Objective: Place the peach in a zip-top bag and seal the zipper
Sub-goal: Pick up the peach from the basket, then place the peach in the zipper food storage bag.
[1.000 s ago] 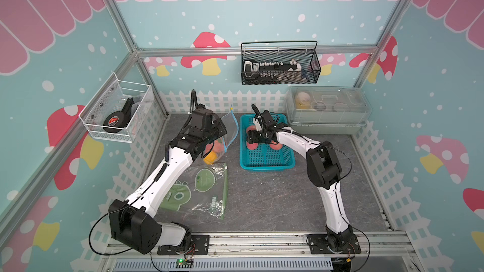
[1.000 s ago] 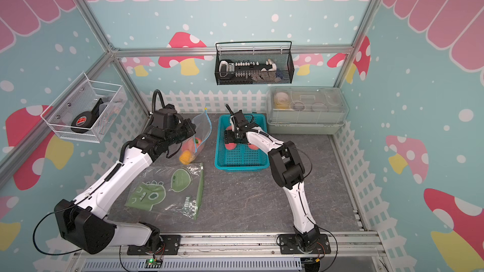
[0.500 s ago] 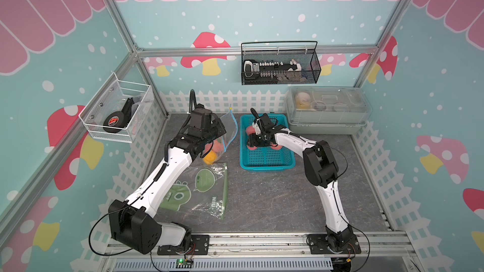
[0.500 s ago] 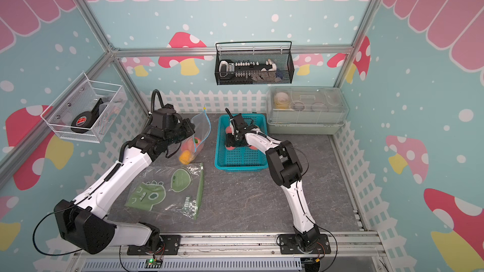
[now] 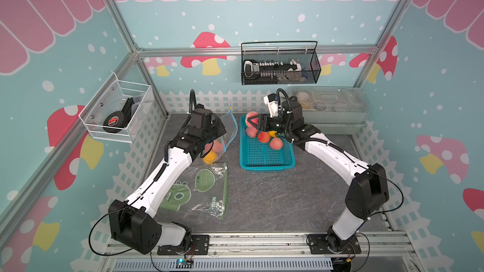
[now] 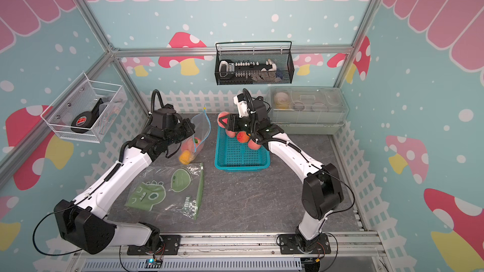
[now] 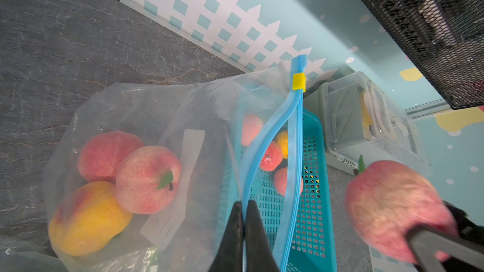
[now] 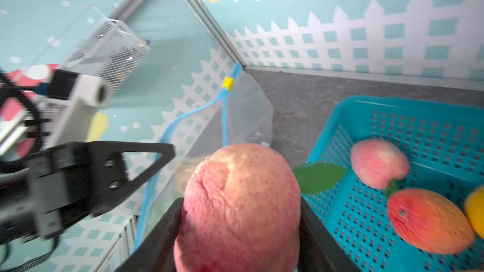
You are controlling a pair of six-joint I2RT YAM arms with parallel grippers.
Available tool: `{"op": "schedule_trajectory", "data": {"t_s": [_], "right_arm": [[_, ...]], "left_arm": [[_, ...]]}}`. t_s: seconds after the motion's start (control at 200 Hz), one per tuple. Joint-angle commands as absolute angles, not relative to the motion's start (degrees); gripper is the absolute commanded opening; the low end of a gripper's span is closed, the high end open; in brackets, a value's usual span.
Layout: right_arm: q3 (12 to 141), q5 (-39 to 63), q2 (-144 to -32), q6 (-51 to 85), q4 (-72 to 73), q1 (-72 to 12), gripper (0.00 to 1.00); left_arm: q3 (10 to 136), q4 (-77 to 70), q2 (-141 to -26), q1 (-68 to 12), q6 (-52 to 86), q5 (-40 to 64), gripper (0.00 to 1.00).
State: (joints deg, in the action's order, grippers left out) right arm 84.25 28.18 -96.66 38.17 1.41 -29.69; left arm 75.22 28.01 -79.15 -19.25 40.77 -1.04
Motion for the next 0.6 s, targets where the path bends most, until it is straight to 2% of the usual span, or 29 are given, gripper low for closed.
{"op": "schedule_trajectory", "data": {"t_s": [0.0, 0.455, 0.595], "right_arm": [[82.73, 36.77, -97.57, 43.5, 11.55, -30.25, 0.51], [97.42, 35.99, -110.69, 40.0, 0.57, -35.85, 0.52], [102.1, 29.27, -112.97, 35.16, -9.4, -37.34, 0.52]], "left_arm": [[75.3, 28.39, -78.0, -18.9, 41.34, -0.3, 0.0], [75.63, 28.21, -78.24, -18.9, 41.3, 0.79, 0.0], [75.67, 28.22, -77.7, -18.9, 41.04, 0.36, 0.0]]}}
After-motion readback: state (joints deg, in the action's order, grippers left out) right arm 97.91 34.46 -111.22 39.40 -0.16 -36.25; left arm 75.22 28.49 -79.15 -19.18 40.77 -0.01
